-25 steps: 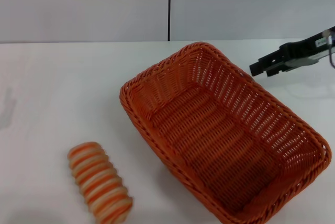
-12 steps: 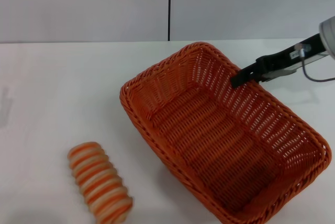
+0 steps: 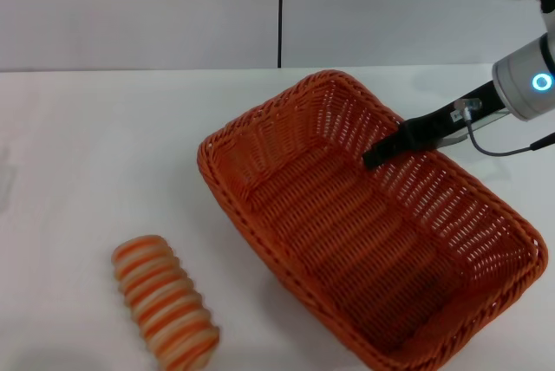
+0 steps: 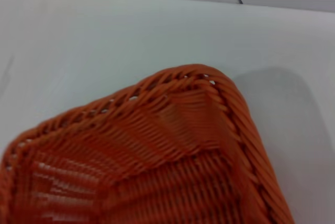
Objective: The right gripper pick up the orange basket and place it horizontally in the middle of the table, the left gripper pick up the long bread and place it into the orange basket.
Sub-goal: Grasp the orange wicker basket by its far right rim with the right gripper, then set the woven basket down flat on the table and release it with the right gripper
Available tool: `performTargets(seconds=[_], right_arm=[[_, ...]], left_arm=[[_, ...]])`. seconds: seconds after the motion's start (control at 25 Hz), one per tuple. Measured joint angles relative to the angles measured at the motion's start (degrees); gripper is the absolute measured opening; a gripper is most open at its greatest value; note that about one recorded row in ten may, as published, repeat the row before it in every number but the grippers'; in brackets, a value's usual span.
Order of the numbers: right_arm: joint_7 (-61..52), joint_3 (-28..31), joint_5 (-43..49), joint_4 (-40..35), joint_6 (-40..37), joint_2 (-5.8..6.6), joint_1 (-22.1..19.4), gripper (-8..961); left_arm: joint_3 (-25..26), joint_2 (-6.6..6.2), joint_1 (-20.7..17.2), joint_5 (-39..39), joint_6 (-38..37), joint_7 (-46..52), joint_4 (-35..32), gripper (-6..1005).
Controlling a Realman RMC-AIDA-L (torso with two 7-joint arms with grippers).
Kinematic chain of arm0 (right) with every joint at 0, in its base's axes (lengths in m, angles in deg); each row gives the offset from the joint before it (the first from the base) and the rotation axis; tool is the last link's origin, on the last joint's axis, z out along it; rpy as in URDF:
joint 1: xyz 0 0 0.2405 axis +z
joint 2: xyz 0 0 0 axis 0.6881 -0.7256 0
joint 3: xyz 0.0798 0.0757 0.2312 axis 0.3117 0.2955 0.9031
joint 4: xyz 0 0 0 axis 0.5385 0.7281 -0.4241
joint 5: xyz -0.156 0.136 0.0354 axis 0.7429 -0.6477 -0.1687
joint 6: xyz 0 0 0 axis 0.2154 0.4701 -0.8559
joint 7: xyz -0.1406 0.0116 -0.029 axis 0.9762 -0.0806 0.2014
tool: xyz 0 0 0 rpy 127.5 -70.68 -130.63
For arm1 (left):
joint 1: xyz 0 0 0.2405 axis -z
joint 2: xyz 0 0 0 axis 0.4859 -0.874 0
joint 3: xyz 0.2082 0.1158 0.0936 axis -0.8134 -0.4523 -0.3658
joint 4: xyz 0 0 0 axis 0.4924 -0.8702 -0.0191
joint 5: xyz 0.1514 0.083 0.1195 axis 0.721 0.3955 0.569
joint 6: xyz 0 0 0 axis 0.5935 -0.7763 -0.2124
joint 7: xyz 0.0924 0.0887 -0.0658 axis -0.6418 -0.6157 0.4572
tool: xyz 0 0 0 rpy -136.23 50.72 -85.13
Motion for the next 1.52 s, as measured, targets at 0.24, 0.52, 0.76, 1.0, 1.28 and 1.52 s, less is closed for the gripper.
performTargets(seconds=[0.24, 0.52, 0.76, 1.0, 1.28, 1.52], right_arm=[[-0.23, -1.71, 0.0, -0.43, -0.34, -0.36, 0.12, 562], [0.77, -1.73, -0.01, -3.77, 1.24, -0.51, 0.23, 382], [2.63, -1.73, -0.03, -3.55, 2.12, -0.51, 1.49, 236], [5.57, -2.25, 0.01, -3.85, 4.06, -0.26, 3.25, 158], [14.43, -3.47, 0.6, -8.19, 9.34, 2.77, 6.67, 152], [26.4, -7.23, 1.21, -10.79, 9.99, 3.5, 8.73, 151]], left_arm=[[0.0, 0.0, -0.08, 0.0, 0.29, 0.01, -0.09, 714], [0.36, 0.0, -0.02, 0.0, 0.47, 0.04, -0.08, 714], [1.23, 0.0, -0.16, 0.0, 0.3, 2.05, -0.11, 713], [1.52, 0.0, -0.73, 0.0, 0.02, 2.46, -0.09, 713], [1.58, 0.0, -2.12, 0.02, -3.15, 1.91, -1.11, 713], [1.17, 0.08, -4.73, 0.32, -5.92, 1.79, -1.75, 713]])
